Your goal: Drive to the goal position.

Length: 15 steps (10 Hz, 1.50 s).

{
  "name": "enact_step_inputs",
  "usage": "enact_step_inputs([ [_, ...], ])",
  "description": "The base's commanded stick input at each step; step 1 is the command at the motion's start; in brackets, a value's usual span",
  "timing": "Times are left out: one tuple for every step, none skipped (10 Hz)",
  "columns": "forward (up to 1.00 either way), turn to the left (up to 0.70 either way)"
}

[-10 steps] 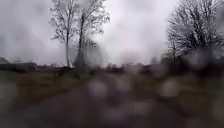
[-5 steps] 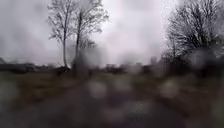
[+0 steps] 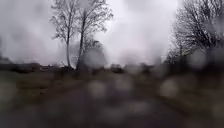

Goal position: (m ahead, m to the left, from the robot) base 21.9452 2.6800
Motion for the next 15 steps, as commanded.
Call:
enact_step_inputs([
  [1.0, 0.0],
  [1.0, 0.0],
  [1.0, 0.0],
  [1.0, 0.0],
  [1.0, 0.0],
  [1.0, 0.0],
  [1.0, 0.0],
  [1.0, 0.0],
  [1.0, 0.0],
  [1.0, 0.0],
  [1.0, 0.0],
  [1.0, 0.0],
  [1.0, 0.0],
  [1.0, 0.0],
  [1.0, 0.0],
])
